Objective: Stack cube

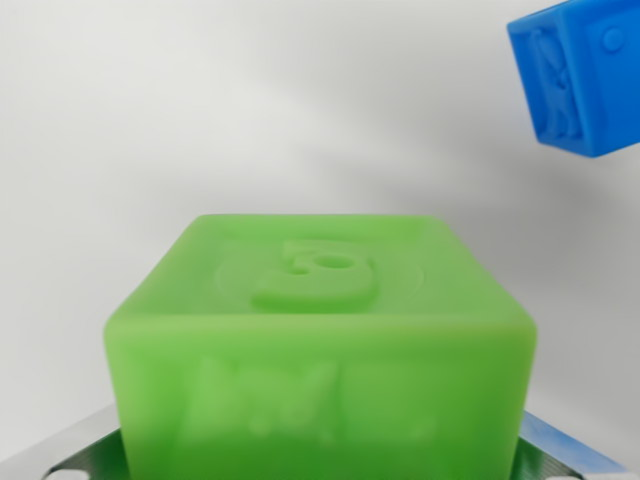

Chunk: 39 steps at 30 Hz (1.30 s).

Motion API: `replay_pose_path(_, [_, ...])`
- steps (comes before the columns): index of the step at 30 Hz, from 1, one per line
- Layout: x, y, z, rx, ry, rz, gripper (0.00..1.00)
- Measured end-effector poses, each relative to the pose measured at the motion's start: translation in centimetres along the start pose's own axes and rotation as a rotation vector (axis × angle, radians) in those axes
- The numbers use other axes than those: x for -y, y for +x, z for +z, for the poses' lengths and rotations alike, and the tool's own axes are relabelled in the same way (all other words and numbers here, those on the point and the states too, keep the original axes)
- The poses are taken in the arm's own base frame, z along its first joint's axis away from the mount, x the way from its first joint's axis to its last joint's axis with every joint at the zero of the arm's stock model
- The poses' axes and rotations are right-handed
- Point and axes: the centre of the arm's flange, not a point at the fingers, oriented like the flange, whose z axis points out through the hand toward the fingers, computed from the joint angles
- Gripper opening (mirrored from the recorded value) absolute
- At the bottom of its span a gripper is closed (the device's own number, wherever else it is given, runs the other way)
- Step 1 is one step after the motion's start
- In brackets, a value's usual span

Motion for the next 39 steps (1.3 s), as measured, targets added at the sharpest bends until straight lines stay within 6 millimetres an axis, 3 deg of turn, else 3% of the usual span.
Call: replay_pose_path(39, [-1.4,7.8,0.8,0.000,0.000,-0.189,0.00])
